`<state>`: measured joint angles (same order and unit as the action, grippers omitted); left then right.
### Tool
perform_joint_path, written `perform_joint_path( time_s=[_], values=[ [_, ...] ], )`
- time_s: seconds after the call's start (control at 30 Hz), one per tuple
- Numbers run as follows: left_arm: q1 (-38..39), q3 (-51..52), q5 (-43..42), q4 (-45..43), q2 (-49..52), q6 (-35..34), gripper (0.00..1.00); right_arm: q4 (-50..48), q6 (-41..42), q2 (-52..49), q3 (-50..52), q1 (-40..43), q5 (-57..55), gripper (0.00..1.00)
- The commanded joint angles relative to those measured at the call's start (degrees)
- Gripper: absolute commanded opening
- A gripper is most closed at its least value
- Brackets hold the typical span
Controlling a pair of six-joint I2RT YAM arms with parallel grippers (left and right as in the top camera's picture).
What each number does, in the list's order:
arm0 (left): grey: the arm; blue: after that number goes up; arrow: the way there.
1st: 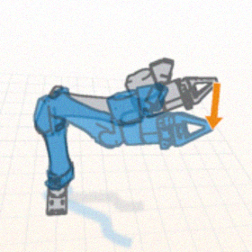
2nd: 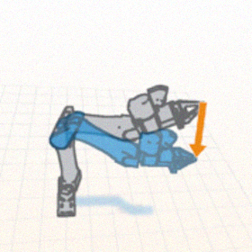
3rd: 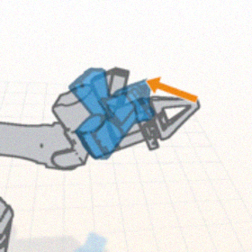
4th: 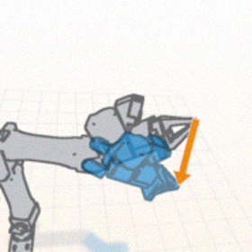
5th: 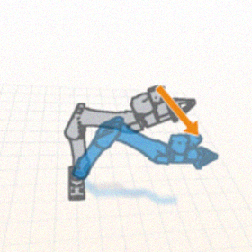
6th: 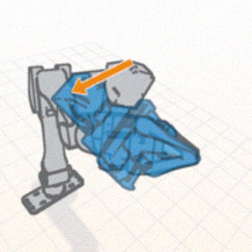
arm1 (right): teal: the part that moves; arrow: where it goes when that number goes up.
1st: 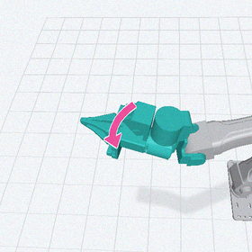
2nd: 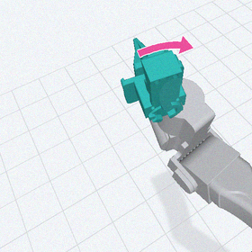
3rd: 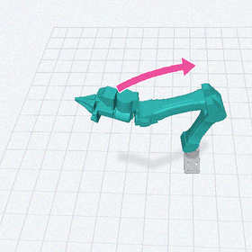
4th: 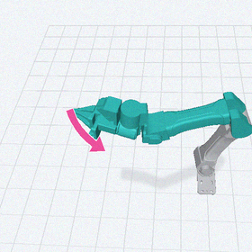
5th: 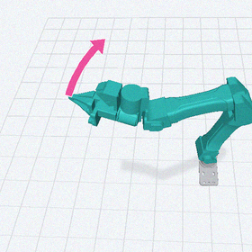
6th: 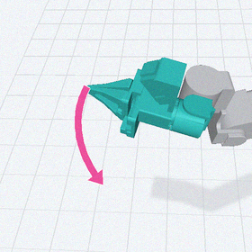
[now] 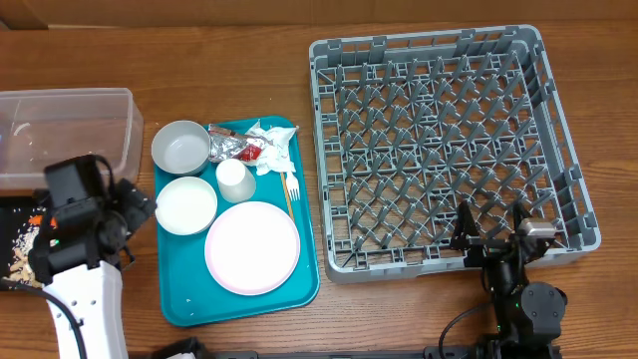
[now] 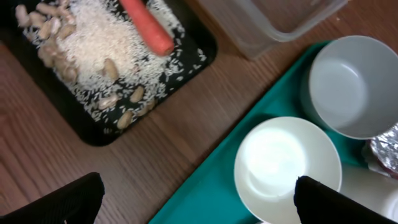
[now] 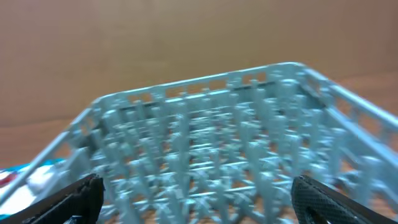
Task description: Sort waste into correct bins and load items into the dishwasher rack
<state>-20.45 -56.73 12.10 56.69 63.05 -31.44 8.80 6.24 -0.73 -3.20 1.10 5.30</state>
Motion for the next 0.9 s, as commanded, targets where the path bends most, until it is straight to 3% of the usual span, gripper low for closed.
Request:
perform_joint_path(
  time_s=[0.0,0.1,0.17,0.27,0.43,0.5,0.67,0.87],
  values=[
    [-1.0,-1.1,1.2,1.6,-0.5,-1.7,1.00,-1.2,3.4,0.6,0.3,0.2,17.7,1.00],
    [-1.1,-1.1,7.1,1.9,-0.4,-1.8,1.00,-5.7,17.3,0.6,0.3,0.2,39.3,1.00],
    [-1.1,-1.1,9.1,1.5,-0.4,-2.3,1.00,-9.9,25.7,0.6,0.3,0.2,47.7,1.00],
    [-1.1,-1.1,8.9,1.6,-0.4,-3.7,1.00,-13.9,33.2,0.6,0.3,0.2,49.0,1.00],
    [-1.4,-1.1,10.8,2.7,-0.4,-4.0,1.00,-17.9,38.9,0.6,0.2,0.2,48.5,1.00],
    [-2.2,-1.1,10.2,2.7,-0.4,-8.3,1.00,-22.4,41.5,0.6,-0.3,0.2,48.8,1.00],
    [-5.2,-1.1,5.8,2.6,-0.4,-15.1,1.00,-23.4,41.1,0.5,-6.5,0.2,47.4,1.00],
    [-7.0,-1.1,5.9,2.9,-0.4,-14.9,1.00,-7.7,29.8,-4.5,-22.4,0.2,41.9,1.00]
  ],
)
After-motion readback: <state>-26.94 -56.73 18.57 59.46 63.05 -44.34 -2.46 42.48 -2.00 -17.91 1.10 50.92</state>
